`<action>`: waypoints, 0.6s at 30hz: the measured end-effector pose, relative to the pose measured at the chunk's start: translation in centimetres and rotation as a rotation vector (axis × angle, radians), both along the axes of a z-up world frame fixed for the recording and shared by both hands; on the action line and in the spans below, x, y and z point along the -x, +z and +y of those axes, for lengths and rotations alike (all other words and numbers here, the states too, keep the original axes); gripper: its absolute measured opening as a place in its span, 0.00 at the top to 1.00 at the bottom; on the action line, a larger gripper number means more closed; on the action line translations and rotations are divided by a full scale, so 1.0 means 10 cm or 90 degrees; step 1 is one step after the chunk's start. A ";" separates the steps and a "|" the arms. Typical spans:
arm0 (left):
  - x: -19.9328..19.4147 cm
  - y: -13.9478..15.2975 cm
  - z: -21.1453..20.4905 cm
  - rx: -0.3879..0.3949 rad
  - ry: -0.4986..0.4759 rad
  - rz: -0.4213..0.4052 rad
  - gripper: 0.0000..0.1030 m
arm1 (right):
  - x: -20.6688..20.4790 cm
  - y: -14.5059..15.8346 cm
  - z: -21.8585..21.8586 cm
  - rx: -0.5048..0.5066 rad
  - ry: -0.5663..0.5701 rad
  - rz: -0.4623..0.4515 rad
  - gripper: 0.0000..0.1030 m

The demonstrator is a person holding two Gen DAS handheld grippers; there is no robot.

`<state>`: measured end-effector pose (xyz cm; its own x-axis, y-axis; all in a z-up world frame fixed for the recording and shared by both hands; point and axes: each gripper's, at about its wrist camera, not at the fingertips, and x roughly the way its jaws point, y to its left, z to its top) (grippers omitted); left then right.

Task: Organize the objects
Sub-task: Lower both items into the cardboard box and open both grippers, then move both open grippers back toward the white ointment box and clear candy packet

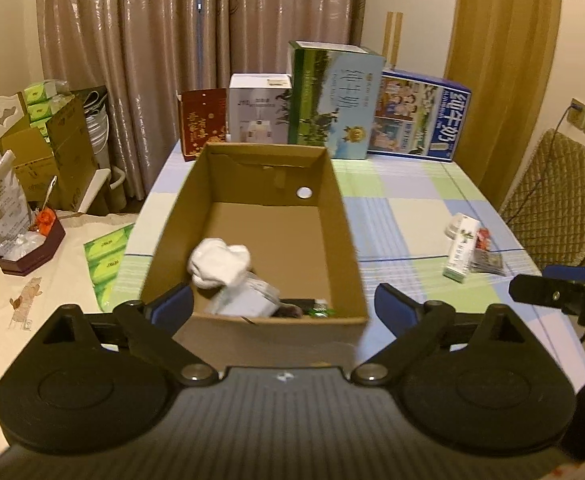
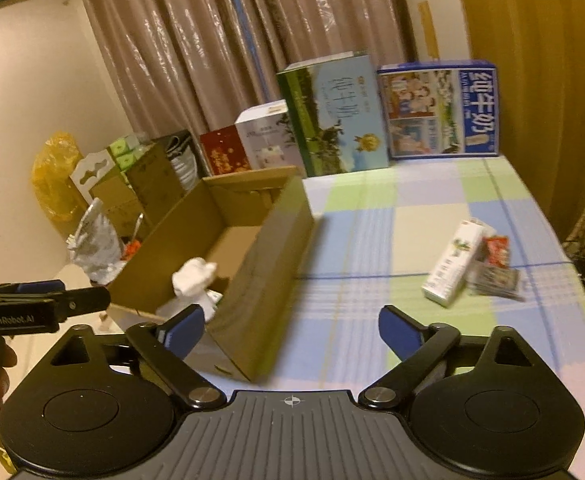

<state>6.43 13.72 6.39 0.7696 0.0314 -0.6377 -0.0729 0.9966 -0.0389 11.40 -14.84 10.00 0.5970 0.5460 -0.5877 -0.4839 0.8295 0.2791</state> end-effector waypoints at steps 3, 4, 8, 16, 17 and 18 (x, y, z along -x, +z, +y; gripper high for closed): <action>0.11 0.01 -0.12 0.009 0.001 0.000 0.05 | 0.12 0.02 -0.16 0.004 -0.010 -0.003 0.03; 0.14 0.02 -0.16 0.012 0.000 0.000 0.04 | 0.15 0.02 -0.21 0.005 -0.014 -0.003 0.02; 0.22 0.04 -0.33 0.011 -0.009 -0.003 0.01 | 0.24 0.01 -0.39 0.014 -0.034 0.001 0.02; 0.30 0.01 -0.62 0.023 -0.041 -0.003 0.01 | 0.32 -0.05 -0.78 0.016 -0.089 0.021 0.02; 0.29 0.00 -0.66 0.024 -0.046 -0.002 0.01 | 0.33 -0.05 -0.82 0.017 -0.094 0.022 0.02; 0.29 -0.01 -0.69 0.027 -0.051 -0.001 0.01 | 0.34 -0.05 -0.87 0.018 -0.100 0.022 0.02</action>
<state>3.58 6.82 6.33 0.7697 -0.0566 -0.6359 0.0065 0.9967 -0.0809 8.05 -23.50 9.46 0.6525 0.4308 -0.6234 -0.3385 0.9017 0.2689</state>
